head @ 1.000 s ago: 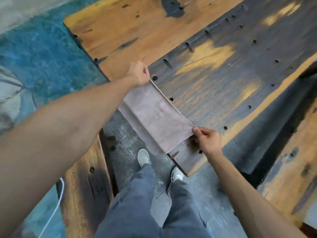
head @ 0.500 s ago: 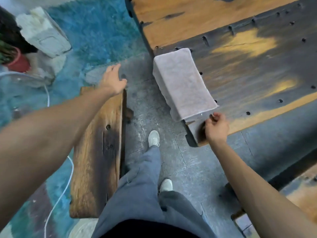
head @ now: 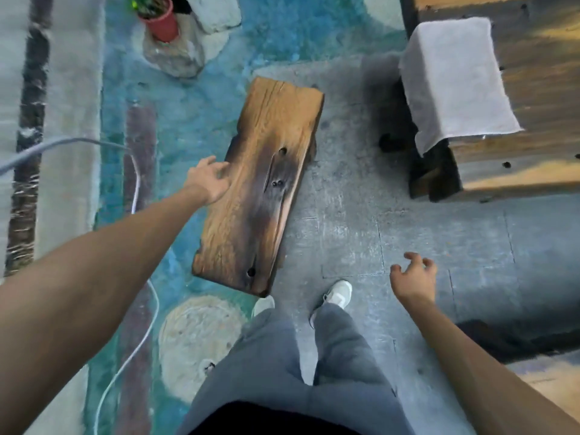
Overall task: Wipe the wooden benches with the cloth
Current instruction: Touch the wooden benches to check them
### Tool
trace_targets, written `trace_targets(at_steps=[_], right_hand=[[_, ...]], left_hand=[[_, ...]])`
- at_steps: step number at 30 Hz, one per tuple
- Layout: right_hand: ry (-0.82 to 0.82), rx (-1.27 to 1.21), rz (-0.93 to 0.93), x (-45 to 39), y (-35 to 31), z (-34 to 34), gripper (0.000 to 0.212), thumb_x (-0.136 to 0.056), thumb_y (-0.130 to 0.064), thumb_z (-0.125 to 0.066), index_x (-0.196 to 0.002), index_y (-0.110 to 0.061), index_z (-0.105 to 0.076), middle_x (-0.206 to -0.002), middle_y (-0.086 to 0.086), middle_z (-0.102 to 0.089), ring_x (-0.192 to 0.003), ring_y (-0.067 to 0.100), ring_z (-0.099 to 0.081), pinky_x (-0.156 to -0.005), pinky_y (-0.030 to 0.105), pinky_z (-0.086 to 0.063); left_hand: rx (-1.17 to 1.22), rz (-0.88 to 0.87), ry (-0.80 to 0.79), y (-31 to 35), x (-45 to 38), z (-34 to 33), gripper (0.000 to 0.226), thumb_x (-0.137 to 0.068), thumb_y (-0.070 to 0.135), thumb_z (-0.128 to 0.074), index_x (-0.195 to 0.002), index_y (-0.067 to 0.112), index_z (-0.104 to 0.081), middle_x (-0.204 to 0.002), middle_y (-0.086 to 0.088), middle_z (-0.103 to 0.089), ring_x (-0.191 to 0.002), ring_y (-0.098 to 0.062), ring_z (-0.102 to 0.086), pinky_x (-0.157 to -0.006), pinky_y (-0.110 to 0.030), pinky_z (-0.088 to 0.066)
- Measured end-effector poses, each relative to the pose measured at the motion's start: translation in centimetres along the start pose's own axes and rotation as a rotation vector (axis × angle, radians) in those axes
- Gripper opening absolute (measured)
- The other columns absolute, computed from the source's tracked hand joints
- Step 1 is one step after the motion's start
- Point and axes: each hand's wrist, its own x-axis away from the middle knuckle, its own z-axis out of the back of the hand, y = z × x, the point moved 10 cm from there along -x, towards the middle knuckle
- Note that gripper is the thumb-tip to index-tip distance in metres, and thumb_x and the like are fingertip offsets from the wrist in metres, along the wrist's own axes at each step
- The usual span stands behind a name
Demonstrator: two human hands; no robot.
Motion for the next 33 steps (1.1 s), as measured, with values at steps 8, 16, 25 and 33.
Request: trace_targets(at_steps=[8,16,25,33], right_hand=[[-0.071,-0.135,-0.153,10.7,0.2,-16.6,0.043,-0.097,-0.024,-0.055,-0.139,-0.013,-0.052,-0.143,0.024,-0.042,-0.12,0.04,-0.053,-0.11,0.044,-0.042],[-0.056,-0.235,-0.295,24.3,-1.7,-29.8,0.043,-0.097,-0.024,-0.056,-0.138,-0.014,-0.052,-0.142,0.023,-0.048,-0.109,0.04,-0.058,-0.097,0.04,-0.045],[0.05,-0.603,-0.431,28.3,-7.5,-38.0,0.049,-0.101,-0.027,-0.05,-0.147,-0.015,-0.038,-0.144,0.023,-0.049,-0.125,0.041,-0.052,-0.107,0.047,-0.042],[0.248,-0.885,-0.544,25.4,-13.0,-44.7,0.058,-0.101,-0.032,-0.049,-0.154,-0.015,-0.031,-0.155,0.015,-0.044,-0.14,0.034,-0.044,-0.113,0.04,-0.033]], left_hand=[[-0.048,-0.081,-0.073,-16.3,5.2,-2.3,0.053,-0.098,0.029,-0.056,-0.149,0.018,-0.046,-0.167,-0.01,-0.017,-0.152,-0.03,-0.023,-0.123,-0.035,-0.018],[-0.161,-0.2,-0.1,-31.3,4.9,0.3,0.053,-0.098,0.032,-0.053,-0.148,0.018,-0.045,-0.166,-0.006,-0.019,-0.151,-0.031,-0.024,-0.123,-0.038,-0.017],[-0.322,-0.408,-0.184,-25.7,-1.8,-0.5,0.055,-0.097,0.028,-0.056,-0.147,0.01,-0.046,-0.165,-0.01,-0.022,-0.15,-0.034,-0.026,-0.122,-0.039,-0.019],[-0.333,-0.723,-0.203,-17.6,-4.4,-5.1,0.058,-0.097,0.025,-0.053,-0.153,0.015,-0.038,-0.167,-0.002,-0.018,-0.154,-0.029,-0.014,-0.125,-0.038,-0.016]])
